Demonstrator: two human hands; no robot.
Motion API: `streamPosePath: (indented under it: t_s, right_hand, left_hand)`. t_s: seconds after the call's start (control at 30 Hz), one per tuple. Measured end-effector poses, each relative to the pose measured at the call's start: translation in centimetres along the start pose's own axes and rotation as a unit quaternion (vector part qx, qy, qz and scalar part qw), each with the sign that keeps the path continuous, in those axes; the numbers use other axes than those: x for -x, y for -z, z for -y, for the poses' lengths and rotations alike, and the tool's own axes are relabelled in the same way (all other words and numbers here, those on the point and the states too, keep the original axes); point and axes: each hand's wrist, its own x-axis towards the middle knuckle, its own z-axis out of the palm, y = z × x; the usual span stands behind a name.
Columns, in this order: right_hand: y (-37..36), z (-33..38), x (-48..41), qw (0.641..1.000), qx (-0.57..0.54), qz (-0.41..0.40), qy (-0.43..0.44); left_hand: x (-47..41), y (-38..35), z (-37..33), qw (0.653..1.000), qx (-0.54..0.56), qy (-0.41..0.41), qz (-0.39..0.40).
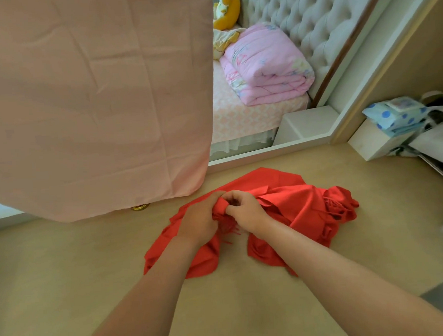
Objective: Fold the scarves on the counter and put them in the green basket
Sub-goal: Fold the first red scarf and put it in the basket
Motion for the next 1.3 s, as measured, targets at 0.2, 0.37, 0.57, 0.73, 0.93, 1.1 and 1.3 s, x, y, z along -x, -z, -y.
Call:
streamPosePath:
  t_s: [0.2,0.37,0.57,0.73,0.93,1.1,1.3]
  right_hand:
    - [4.2,-1.2,2.5,0.951,0.286,-0.109,-0.049]
    - [7.1,-2.7,4.1,0.906,0.394,-0.130,-0.087]
    - [10.4,-4.0,2.9,0.864,0.479,-0.098,-0.122]
    - [13.0,-5.2,1.1,0.787,0.600,-0.083,-0.116]
    - [15.7,-5.4,0.2,0.881,0.447,-0.152,0.011]
    - [17.0,-1.9,-1.4,0.914,0.301,-0.211,0.174]
    - [16.9,-1.5,-1.4,0.872,0.479,-0.106,0.002]
  left_hand:
    - [1.2,3.0,-0.1,0.913,-0.327,0.244,0.010]
    - [0.6,2.0,-0.8,0.878,-0.377,0.244,0.166]
    - [-3.0,-3.1,-4.6,0.967,-0.226,0.030,0.117]
    - [-6.1,-7.0,-6.5,0.982,-0.150,0.001,0.118]
    - [-9.4,-10.4,-7.4,0.985,-0.132,-0.014,0.111]
    - [-11.5,-9.6,-9.8,0.996,0.008,-0.017,-0.092]
    - [-10.7,-3.6,-12.4,0.961,0.148,0.056,-0.228]
